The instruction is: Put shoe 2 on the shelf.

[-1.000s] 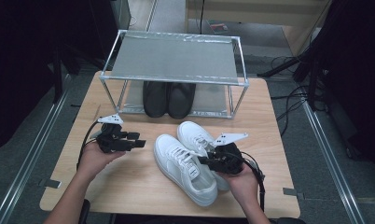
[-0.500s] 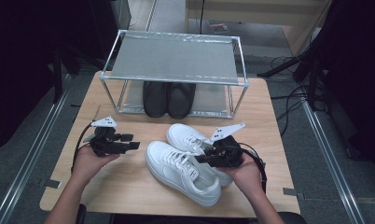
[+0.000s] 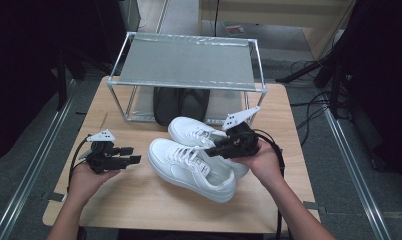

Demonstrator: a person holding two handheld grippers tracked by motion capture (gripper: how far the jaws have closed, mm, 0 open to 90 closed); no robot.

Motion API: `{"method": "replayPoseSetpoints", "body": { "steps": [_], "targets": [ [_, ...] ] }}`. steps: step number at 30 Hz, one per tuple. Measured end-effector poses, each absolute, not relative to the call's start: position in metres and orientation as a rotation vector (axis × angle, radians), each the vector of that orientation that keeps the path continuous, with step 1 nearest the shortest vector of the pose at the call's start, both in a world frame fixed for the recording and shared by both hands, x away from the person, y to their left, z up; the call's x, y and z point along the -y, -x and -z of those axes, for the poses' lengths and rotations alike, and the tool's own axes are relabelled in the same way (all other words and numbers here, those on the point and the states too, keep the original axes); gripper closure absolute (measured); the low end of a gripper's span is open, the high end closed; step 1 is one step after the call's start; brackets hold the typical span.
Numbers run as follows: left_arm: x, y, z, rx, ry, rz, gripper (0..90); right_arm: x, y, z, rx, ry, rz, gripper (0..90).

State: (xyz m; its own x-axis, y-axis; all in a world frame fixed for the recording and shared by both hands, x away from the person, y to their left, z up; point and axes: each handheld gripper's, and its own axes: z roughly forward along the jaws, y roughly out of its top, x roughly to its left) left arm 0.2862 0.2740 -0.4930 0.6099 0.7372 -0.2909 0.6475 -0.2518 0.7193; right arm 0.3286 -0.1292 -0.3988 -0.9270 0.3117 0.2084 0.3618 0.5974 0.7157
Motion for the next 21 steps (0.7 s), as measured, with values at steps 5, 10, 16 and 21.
{"method": "replayPoseSetpoints", "body": {
  "steps": [5, 10, 16, 21],
  "targets": [
    [-0.281, -0.28, 0.493, -1.119, -1.956, -0.137, 45.5, 0.122, -0.339, 0.383, 2.738, 0.545, 1.255, 77.6],
    [-0.287, -0.275, 0.494, -1.14, -1.946, -0.152, 45.2, 0.116, -0.344, 0.368, 2.739, 0.491, 1.289, 77.5],
    [-0.291, -0.271, 0.494, -1.154, -1.933, -0.162, 45.1, 0.109, -0.35, 0.346, 2.742, 0.434, 1.327, 77.5],
    [-0.293, -0.269, 0.496, -1.157, -1.944, -0.154, 45.0, 0.107, -0.352, 0.329, 2.731, 0.435, 1.356, 77.5]
  ]
}}
